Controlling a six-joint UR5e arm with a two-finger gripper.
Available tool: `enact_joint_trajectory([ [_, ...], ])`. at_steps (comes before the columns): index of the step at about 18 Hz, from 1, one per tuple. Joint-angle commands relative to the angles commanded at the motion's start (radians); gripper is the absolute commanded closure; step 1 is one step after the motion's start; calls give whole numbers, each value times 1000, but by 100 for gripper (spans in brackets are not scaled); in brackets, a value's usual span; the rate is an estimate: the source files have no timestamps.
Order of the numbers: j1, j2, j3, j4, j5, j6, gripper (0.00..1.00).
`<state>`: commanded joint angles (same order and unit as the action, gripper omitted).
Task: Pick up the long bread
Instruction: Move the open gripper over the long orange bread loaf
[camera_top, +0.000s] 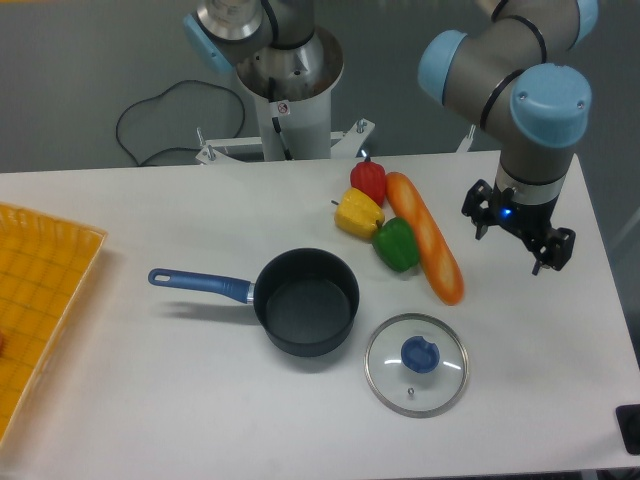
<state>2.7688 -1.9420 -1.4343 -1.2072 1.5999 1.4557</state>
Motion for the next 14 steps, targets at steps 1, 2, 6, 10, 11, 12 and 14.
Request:
enact_joint_trajectory([
  [1, 2, 0, 0, 0, 0, 0, 0],
  [2, 3, 0, 0, 0, -2, 0, 0],
  [6, 8, 2, -14, 0, -3, -11, 0],
  [10, 47, 95, -121, 8, -6, -18, 0],
  [11, 60, 113, -144, 8, -6, -26, 0],
  [12, 69, 124, -159, 6, -6, -35, 0],
  [14, 80, 138, -184, 3, -6, -55, 0],
])
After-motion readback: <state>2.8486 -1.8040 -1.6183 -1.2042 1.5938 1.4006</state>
